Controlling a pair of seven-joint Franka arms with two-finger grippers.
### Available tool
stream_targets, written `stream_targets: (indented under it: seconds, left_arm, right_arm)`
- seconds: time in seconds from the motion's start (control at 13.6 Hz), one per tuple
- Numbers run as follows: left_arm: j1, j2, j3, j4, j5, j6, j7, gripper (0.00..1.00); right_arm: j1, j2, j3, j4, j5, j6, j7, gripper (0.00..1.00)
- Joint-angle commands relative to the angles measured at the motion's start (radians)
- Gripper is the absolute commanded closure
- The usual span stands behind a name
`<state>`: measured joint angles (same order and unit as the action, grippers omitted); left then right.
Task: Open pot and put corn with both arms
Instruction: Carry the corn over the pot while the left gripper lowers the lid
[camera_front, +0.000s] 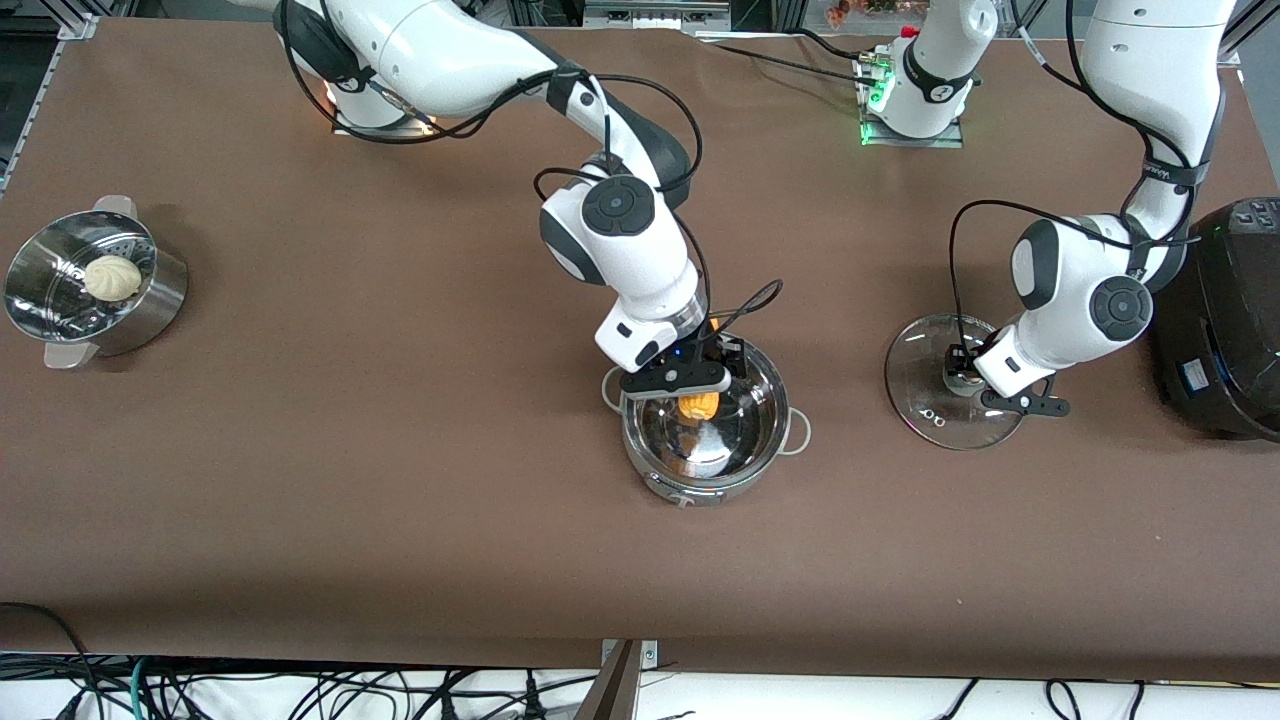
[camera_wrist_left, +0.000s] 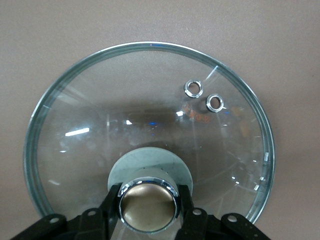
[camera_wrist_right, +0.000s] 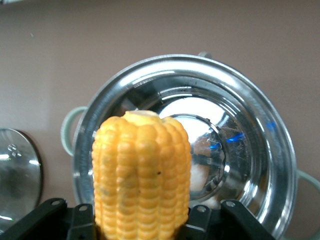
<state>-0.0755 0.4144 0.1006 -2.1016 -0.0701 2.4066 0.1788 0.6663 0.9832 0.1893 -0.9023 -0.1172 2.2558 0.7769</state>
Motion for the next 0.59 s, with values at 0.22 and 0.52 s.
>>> stream_targets:
  seconds: [0.22,0.52]
  left_arm:
    - [0.043,-0.152,-0.001,-0.021,0.021,-0.072,-0.009,0.00]
    - [0.045,-0.333,-0.004,-0.149,0.021,-0.073,-0.004,0.00]
  right_arm:
    - [0.009,0.045,-0.004,0.029,-0.019,0.018,-0.028,0.76]
    - [0.010,0.043,-0.016,0.022,-0.027,0.014,-0.028,0.00]
